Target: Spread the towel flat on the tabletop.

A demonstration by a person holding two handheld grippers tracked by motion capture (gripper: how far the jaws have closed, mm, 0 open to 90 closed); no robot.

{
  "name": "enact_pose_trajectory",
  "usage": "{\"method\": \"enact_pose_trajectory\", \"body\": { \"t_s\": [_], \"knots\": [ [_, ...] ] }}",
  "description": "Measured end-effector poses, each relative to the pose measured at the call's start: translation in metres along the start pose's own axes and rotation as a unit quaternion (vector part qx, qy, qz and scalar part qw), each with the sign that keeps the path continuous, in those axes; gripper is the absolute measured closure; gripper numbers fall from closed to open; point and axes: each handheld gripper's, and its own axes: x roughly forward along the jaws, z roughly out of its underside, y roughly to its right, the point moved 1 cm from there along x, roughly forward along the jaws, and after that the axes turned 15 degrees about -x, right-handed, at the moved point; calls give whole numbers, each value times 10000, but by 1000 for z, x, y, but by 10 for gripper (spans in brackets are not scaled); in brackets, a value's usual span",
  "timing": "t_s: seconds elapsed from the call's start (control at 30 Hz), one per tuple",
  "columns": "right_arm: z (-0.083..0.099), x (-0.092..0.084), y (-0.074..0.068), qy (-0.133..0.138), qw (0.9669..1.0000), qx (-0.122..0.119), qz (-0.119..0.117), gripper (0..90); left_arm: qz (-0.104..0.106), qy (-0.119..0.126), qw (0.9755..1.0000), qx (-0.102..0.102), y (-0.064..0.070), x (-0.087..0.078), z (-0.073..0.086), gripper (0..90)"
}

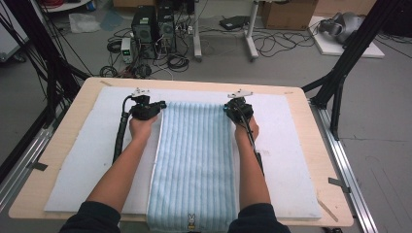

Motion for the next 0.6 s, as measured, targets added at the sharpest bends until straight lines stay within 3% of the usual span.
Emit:
{"method": "enact_pose_trajectory", "body": {
  "t_s": [0.13,0.27,0.3,0.37,0.5,0.6],
  "knots": [
    [-11,8,3,-32,9999,32,161,847,-40,64,10000,43,0,3,-10,865],
    [-15,13,2,-81,9995,84,283,845,-86,7,10000,-3,-3,7,-8,844],
    [-15,15,2,-109,9995,107,266,839,-124,-11,9999,-28,-4,8,-8,784],
    [-13,16,1,-177,9994,159,258,763,-216,-79,9995,-222,-6,8,-6,533],
    [-14,12,1,-76,9992,349,162,619,-212,-115,9996,-125,-9,0,-4,507],
    [-15,6,0,-51,9994,317,84,615,-148,-237,9994,-192,-9,-5,-3,507]
  ]
}}
